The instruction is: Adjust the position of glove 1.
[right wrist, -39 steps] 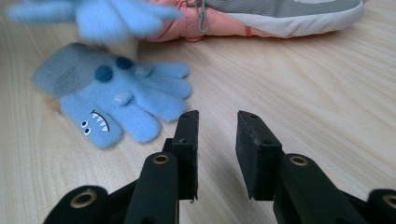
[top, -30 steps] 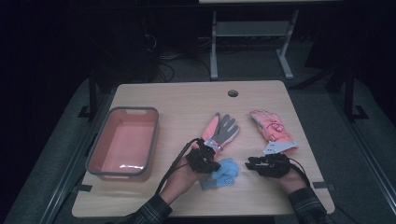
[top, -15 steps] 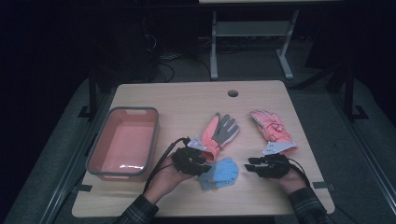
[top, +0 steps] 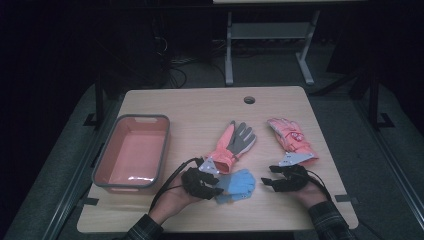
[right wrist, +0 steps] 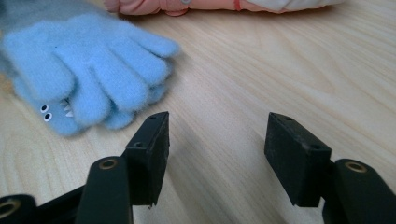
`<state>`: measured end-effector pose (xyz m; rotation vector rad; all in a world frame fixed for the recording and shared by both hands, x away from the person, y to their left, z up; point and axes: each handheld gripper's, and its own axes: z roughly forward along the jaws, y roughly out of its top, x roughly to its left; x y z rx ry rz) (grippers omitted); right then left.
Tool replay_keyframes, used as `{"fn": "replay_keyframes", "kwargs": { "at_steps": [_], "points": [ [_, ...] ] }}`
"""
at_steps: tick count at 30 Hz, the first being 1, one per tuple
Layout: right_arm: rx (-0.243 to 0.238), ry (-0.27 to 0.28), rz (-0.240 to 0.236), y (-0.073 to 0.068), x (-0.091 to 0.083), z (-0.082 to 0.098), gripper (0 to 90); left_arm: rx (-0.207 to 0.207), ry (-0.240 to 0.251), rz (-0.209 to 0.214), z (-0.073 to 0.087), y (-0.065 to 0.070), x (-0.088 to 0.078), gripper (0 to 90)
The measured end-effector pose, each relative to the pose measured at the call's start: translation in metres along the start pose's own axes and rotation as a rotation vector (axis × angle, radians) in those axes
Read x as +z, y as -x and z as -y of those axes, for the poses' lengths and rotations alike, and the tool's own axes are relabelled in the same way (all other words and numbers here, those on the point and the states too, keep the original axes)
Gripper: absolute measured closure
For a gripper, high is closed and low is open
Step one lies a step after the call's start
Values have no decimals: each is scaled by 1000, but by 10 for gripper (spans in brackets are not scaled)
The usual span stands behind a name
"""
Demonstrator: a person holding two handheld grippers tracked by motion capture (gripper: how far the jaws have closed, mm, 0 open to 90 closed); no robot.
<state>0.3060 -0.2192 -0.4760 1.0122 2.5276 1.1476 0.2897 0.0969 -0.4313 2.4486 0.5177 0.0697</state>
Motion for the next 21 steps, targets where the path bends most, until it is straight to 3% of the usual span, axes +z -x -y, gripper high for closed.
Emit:
{"fn": "replay_keyframes", "kwargs": {
  "at_steps": [5, 10, 17, 21],
  "points": [
    [0, 6, -1, 0, 0, 1, 397, 7, -15, -16, 2, 0, 7, 642],
    [-8, 10, 6, 0, 1, 1, 400, 19, -26, -10, -1, 0, 5, 805],
    [-5, 11, 7, 0, 0, 1, 410, -5, 7, -12, -7, 2, -6, 828],
    [-6, 12, 7, 0, 0, 1, 411, -5, 26, -6, -12, 12, -14, 828]
  ]
}}
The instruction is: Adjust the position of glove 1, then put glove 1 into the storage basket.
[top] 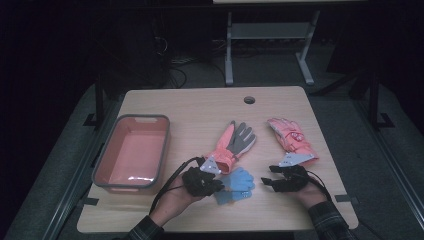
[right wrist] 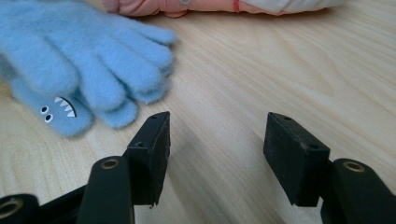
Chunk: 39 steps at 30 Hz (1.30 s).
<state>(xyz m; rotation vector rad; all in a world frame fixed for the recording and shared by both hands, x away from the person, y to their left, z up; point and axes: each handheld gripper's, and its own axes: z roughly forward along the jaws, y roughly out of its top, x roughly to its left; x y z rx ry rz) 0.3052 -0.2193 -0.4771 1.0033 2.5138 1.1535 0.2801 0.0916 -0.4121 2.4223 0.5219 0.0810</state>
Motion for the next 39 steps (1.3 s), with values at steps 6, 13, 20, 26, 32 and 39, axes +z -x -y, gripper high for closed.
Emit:
{"fn": "replay_keyframes", "kwargs": {
  "at_steps": [6, 13, 20, 26, 32, 39],
  "points": [
    [-1, 0, 1, 0, 0, 0, 411, 1, -26, 29, -1, 9, 10, 825],
    [0, 0, -1, 0, 0, 0, 408, 6, -26, 33, 0, 9, 13, 698],
    [-7, 1, 0, 0, 0, 0, 400, 6, 9, 23, -9, 3, 11, 419],
    [-2, 2, 1, -1, 0, 0, 397, -10, 2, 10, -16, -3, 28, 267],
    [-2, 3, 2, -1, 0, 1, 397, 12, -40, 4, -20, -3, 45, 226],
    [-3, 4, 0, -1, 0, 1, 397, 33, -75, -1, -19, 0, 58, 199]
  ]
}}
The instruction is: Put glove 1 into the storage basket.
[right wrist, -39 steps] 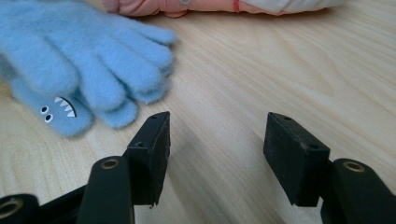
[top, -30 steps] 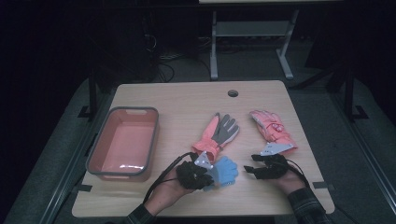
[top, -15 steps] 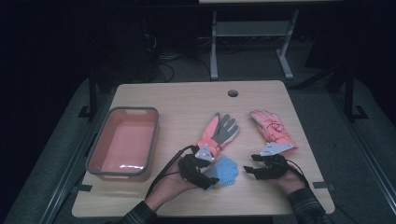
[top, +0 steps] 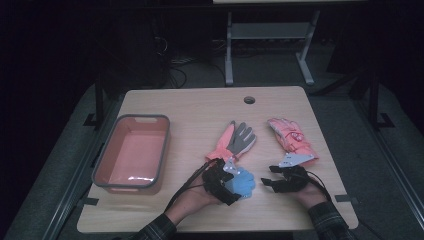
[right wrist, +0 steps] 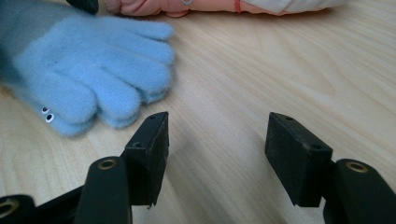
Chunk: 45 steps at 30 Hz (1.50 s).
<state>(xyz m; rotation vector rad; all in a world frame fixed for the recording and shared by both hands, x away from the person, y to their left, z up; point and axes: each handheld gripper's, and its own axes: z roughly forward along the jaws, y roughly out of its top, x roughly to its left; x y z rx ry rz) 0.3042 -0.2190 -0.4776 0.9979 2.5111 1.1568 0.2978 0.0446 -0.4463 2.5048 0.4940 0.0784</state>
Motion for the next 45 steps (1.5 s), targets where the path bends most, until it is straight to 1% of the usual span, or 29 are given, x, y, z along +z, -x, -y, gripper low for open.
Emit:
{"fn": "replay_keyframes", "kwargs": {
  "at_steps": [3, 4, 5, 6, 7, 8, 11, 14, 17, 21, 22, 26, 27, 28, 31, 32, 34, 35, 36, 37, 38, 39, 45],
  "points": [
    [1, 0, 1, 0, 1, 0, 397, 16, -24, -5, 2, 1, 7, 198],
    [1, 0, 1, 0, 1, 0, 397, 16, -24, -5, 2, 1, 7, 199],
    [-3, 4, 0, 0, 1, 0, 397, 17, -36, -6, 4, 2, 10, 199],
    [-5, 2, 2, 0, 1, -1, 397, 17, -36, -6, 4, 2, 10, 189],
    [-4, 2, 1, 0, 1, -1, 397, 25, -28, -25, 5, 4, 11, 190],
    [-1, 2, 1, 0, 1, -1, 397, 32, -30, -34, 5, 5, 11, 193],
    [-2, 2, -1, 0, 1, 0, 389, 34, -22, -32, 6, 6, 10, 223],
    [-8, 8, -4, -1, 2, 0, 367, 38, -15, -29, 6, 6, 9, 299],
    [-13, 11, -4, -1, 2, 1, 350, 40, -21, -26, 5, 6, 7, 393],
    [-26, 13, -1, -2, 3, 1, 334, 40, -22, -19, 5, 7, 5, 562],
    [-35, 14, 6, -3, 3, 1, 325, 51, -25, -9, 5, 7, 4, 604],
    [-42, 10, 9, -4, 4, 1, 309, 59, -31, 0, 4, 6, 4, 694],
    [-42, 10, 8, -4, 4, 1, 307, 52, -28, 1, 4, 6, 4, 709],
    [-45, 9, 8, -4, 4, 1, 304, 44, -25, 3, 4, 6, 4, 721],
    [-54, 7, 12, -5, 4, 1, 284, 51, -26, 9, 4, 5, 4, 742],
    [-55, 6, 12, -5, 4, 1, 280, 44, -29, 17, 4, 4, 3, 745],
    [-52, 4, 9, -6, 5, 1, 274, 24, -18, 40, 4, 2, 3, 750],
    [-52, 4, 9, -6, 5, 1, 274, 24, -18, 40, 4, 2, 3, 752],
    [-52, 1, 9, -6, 5, 1, 260, 12, -7, 64, 5, -1, 1, 754],
    [-52, 1, 9, -6, 5, 1, 258, 12, -7, 64, 5, -1, 1, 756],
    [-52, 1, 9, -6, 5, 1, 258, -6, 9, 75, 5, -1, 0, 756],
    [-54, -1, 7, -6, 5, 1, 239, -10, 18, 86, 4, -2, -3, 757],
    [-64, -12, 8, -7, 6, 0, 181, -22, 50, 114, 3, -2, -13, 758]
  ]
}}
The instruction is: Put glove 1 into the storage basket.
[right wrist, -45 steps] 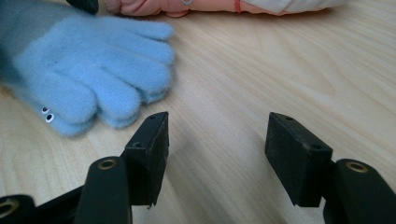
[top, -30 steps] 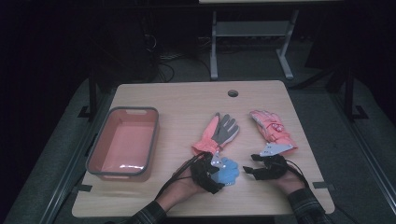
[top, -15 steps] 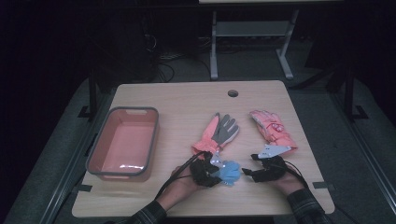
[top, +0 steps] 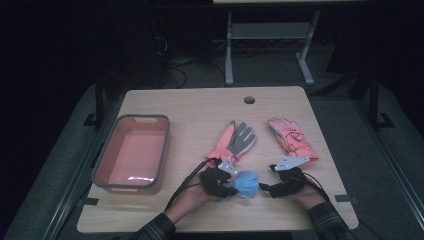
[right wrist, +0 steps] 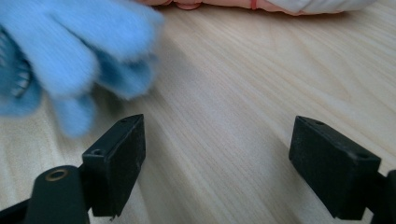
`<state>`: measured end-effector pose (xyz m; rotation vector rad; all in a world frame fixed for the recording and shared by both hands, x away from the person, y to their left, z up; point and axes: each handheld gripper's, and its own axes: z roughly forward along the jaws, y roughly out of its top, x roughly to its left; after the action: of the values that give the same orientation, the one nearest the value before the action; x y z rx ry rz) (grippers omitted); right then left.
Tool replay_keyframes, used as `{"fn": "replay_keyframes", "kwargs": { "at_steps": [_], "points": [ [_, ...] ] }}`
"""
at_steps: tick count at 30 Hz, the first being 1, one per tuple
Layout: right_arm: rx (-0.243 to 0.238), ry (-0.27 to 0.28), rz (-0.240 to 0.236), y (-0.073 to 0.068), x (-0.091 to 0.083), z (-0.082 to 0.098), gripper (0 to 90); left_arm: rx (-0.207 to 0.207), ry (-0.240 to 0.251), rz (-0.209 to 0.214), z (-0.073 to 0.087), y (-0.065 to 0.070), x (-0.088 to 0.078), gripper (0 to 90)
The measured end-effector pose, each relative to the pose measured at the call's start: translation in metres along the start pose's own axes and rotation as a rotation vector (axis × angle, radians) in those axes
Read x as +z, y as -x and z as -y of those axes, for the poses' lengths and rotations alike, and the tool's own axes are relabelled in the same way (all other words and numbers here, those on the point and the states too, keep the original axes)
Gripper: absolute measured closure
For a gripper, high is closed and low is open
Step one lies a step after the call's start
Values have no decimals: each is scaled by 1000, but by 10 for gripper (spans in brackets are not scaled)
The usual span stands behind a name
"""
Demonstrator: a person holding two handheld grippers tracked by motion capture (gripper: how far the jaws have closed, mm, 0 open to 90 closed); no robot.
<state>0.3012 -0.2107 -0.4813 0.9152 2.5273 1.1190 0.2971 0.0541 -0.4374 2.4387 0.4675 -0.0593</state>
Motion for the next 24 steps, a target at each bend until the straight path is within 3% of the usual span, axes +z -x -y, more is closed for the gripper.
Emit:
{"fn": "replay_keyframes", "kwargs": {
  "at_steps": [13, 24],
  "points": [
    [2, -3, 5, 0, 0, 0, 161, -33, 64, 30, -2, -5, -27, 758],
    [3, -3, 5, 0, 0, 0, 161, -83, 118, -3, 1, -19, -62, 758]
  ]
}}
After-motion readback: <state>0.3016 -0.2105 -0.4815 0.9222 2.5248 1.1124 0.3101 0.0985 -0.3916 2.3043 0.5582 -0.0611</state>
